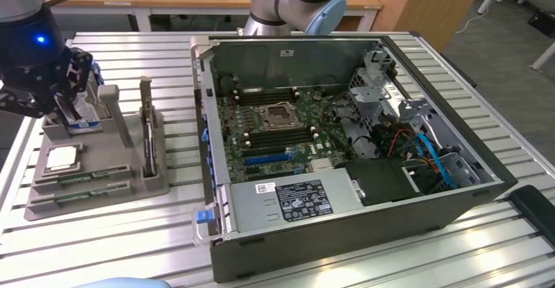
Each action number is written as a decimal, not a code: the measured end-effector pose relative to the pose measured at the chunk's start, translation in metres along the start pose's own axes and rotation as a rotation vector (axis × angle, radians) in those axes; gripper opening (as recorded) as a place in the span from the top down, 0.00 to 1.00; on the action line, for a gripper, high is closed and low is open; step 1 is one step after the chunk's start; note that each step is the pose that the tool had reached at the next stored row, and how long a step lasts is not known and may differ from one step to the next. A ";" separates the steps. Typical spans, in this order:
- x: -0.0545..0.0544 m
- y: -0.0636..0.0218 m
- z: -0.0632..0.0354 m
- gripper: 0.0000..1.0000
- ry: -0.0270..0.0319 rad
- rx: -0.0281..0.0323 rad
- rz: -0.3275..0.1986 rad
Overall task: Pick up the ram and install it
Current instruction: 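Pick up the ram and move it above insertion slot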
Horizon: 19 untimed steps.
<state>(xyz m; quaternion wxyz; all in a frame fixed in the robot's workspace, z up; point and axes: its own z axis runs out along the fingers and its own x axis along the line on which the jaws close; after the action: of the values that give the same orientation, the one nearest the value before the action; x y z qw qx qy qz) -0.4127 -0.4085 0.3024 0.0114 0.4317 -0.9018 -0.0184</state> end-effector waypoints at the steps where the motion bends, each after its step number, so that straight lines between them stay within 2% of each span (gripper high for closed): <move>1: 0.000 0.0000 0.0002 0.76 0.0008 0.0002 -0.018; 19: 0.000 -0.0001 0.0031 0.76 0.0148 0.0016 -0.346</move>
<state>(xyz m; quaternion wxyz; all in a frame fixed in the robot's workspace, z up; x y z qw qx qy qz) -0.4127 -0.4084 0.2993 0.0144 0.5805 -0.8140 -0.0161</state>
